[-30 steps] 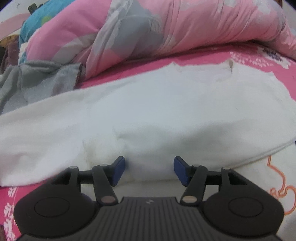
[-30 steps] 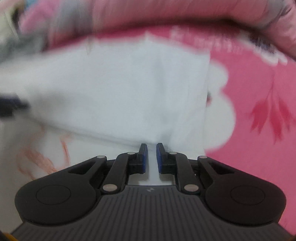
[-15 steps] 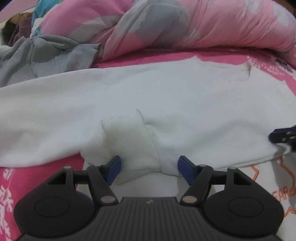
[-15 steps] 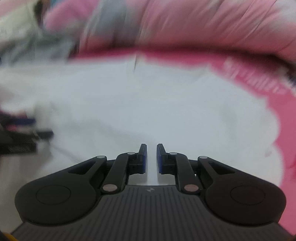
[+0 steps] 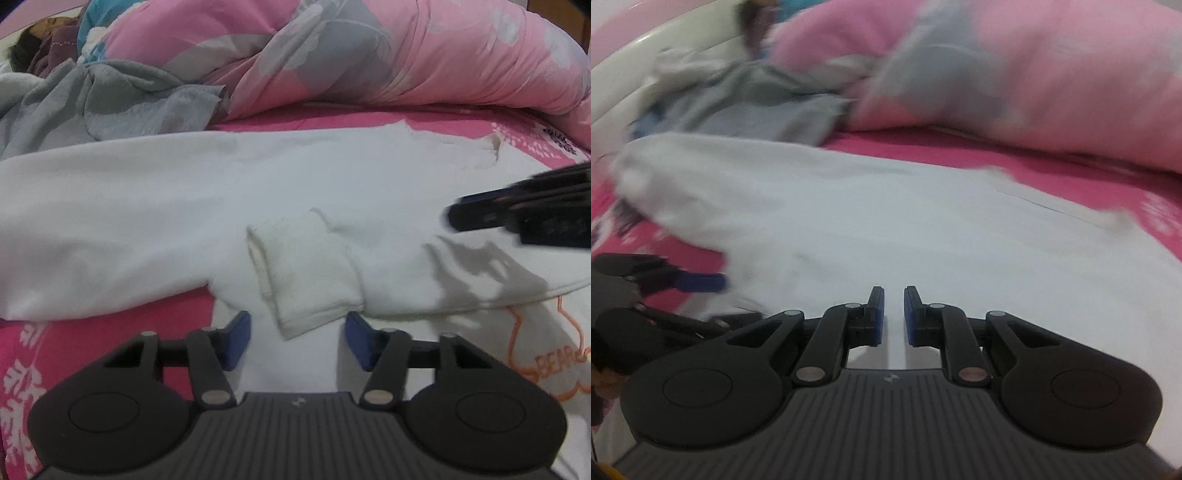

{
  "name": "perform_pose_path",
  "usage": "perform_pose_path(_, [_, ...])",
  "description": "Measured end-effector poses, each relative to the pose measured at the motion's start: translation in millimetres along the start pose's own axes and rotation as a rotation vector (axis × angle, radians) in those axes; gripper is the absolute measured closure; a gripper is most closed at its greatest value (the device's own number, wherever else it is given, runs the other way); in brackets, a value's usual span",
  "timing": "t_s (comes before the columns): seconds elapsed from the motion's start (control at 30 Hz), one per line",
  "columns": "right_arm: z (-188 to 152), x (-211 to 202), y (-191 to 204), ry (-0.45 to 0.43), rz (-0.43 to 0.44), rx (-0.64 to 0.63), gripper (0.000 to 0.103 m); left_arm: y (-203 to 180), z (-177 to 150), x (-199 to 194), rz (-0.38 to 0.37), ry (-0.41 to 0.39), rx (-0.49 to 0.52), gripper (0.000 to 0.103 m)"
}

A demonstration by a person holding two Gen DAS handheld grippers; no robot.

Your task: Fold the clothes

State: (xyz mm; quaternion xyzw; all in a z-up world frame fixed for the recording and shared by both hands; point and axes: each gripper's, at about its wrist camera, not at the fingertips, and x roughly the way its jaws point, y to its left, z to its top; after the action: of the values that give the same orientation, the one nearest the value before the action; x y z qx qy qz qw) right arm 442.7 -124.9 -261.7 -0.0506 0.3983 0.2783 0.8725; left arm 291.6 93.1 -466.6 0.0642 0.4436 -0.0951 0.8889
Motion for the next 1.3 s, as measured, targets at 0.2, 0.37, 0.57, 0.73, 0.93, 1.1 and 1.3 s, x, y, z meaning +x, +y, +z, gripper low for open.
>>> perform_pose_path(0.2, [-3, 55, 20, 0.135, -0.047, -0.117, 0.095, 11, -6, 0, -0.005, -0.008, -0.022, 0.087])
perform_pose_path(0.37, [15, 41, 32, 0.084, -0.034, -0.178, 0.093, 22, -8, -6, -0.016, -0.013, -0.056, 0.098])
perform_pose_path(0.57, [16, 61, 56, 0.082, 0.070, -0.257, 0.093, 30, -10, -13, -0.028, -0.016, -0.070, 0.098])
perform_pose_path(0.73, [18, 73, 65, 0.102, 0.039, -0.247, 0.093, 36, -13, -17, -0.052, -0.016, -0.085, 0.093])
perform_pose_path(0.93, [28, 74, 67, 0.062, 0.033, -0.206, 0.093, 45, -14, -24, -0.065, -0.031, -0.104, 0.084])
perform_pose_path(1.1, [27, 93, 68, 0.069, 0.019, -0.161, 0.092, 47, -17, -31, -0.075, -0.040, -0.111, 0.083])
perform_pose_path(1.3, [31, 78, 44, 0.065, -0.055, -0.038, 0.092, 52, -16, -42, -0.059, -0.044, -0.151, 0.063])
